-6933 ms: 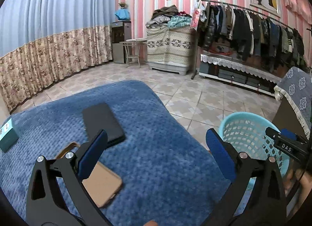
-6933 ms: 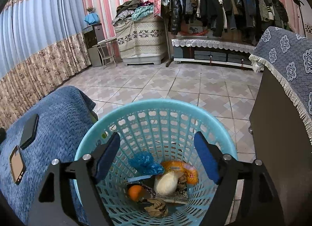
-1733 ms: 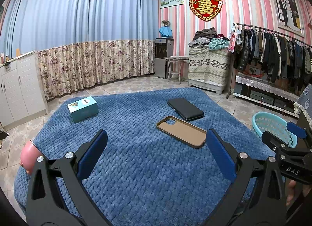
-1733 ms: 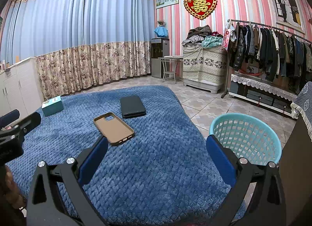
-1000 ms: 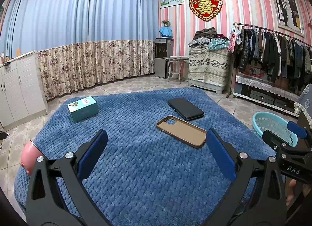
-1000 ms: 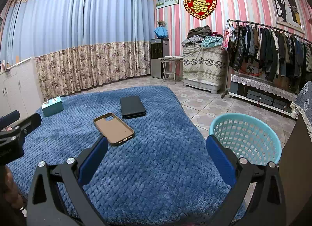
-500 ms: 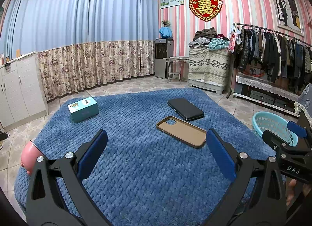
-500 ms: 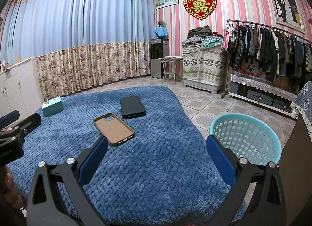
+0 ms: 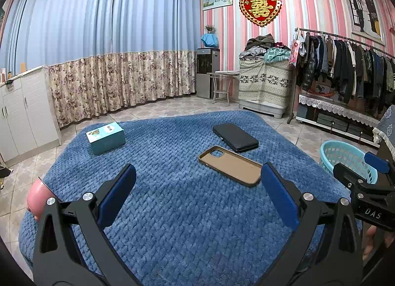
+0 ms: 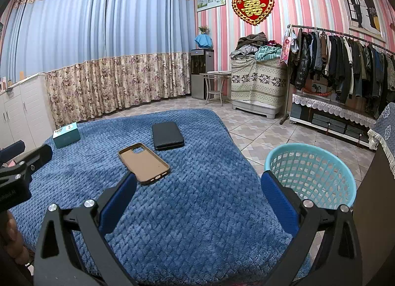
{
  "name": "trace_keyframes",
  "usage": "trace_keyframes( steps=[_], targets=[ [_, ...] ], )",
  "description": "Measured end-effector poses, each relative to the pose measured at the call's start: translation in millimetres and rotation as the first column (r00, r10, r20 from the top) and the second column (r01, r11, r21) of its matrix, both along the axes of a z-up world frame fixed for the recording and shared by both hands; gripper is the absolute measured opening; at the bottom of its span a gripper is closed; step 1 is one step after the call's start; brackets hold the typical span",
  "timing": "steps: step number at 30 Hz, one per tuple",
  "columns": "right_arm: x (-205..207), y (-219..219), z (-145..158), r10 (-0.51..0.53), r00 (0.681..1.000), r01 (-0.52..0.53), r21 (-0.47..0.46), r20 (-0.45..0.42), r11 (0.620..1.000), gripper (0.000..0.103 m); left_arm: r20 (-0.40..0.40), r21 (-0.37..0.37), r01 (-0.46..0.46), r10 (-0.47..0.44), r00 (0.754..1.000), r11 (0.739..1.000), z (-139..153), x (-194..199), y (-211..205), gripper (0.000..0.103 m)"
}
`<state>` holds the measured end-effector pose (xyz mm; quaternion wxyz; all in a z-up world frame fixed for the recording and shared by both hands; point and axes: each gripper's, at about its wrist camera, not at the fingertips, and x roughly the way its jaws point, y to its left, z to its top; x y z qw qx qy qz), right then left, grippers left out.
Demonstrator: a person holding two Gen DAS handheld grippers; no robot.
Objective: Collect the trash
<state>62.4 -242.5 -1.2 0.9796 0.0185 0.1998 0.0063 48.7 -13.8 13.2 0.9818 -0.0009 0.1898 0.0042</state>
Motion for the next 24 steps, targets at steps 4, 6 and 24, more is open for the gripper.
trace_keyframes(
  steps=[4, 6, 24],
  targets=[
    [-0.2, -0.1, 0.2, -0.002, 1.000, 0.002, 0.000, -0.001, 1.000, 0.098, 0.001, -0.001, -0.001, 0.001, 1.000, 1.000, -0.2, 0.9, 0.4, 0.098],
    [0.0, -0.2, -0.1, -0.002, 1.000, 0.002, 0.001, 0.000, 1.000, 0.098, 0.000, 0.000, 0.000, 0.000, 1.000, 1.000, -0.2, 0.9, 0.4, 0.098],
    [0.3, -0.1, -0.8, -0.002, 1.000, 0.002, -0.001, -0.001, 1.000, 0.098, 0.005, -0.001, -0.003, 0.003, 1.000, 1.000, 1.0, 1.3, 0.8, 0.098]
  ],
)
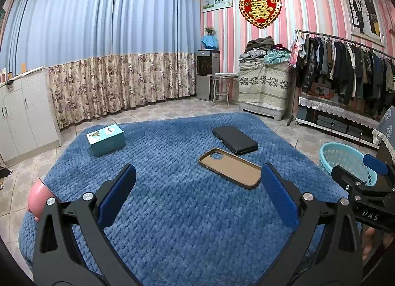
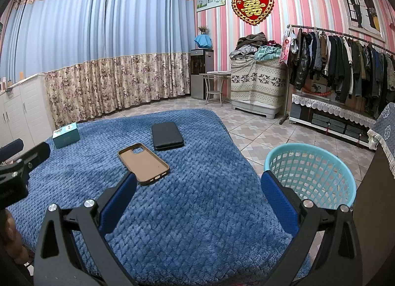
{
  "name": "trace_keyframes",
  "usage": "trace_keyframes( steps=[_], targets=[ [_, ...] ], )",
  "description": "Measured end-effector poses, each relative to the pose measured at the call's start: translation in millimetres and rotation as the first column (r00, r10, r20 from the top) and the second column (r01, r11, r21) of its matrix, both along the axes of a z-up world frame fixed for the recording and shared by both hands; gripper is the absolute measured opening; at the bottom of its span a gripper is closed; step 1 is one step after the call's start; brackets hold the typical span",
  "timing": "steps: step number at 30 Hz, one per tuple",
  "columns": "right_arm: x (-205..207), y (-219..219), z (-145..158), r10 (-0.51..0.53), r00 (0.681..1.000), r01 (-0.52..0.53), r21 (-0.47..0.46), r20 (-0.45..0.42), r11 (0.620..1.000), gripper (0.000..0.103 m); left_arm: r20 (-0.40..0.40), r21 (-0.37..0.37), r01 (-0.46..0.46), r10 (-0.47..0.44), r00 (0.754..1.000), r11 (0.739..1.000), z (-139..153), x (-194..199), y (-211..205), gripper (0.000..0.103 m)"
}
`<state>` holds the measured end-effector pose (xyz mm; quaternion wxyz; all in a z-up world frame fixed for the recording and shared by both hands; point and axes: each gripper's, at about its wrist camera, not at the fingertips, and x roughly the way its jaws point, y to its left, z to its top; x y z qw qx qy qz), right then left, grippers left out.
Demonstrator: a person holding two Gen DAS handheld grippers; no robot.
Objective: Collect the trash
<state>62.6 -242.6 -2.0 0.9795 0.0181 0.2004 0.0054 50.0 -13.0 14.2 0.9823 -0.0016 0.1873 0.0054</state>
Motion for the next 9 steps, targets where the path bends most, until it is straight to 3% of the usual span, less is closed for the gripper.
trace_keyframes(
  steps=[9],
  targets=[
    [0.1, -0.2, 0.0, 0.001, 1.000, -0.001, -0.001, 0.000, 1.000, 0.098, -0.005, -0.005, 0.009, -0.009, 1.000, 1.000, 3.5, 1.1, 2.3, 0.098]
  ],
)
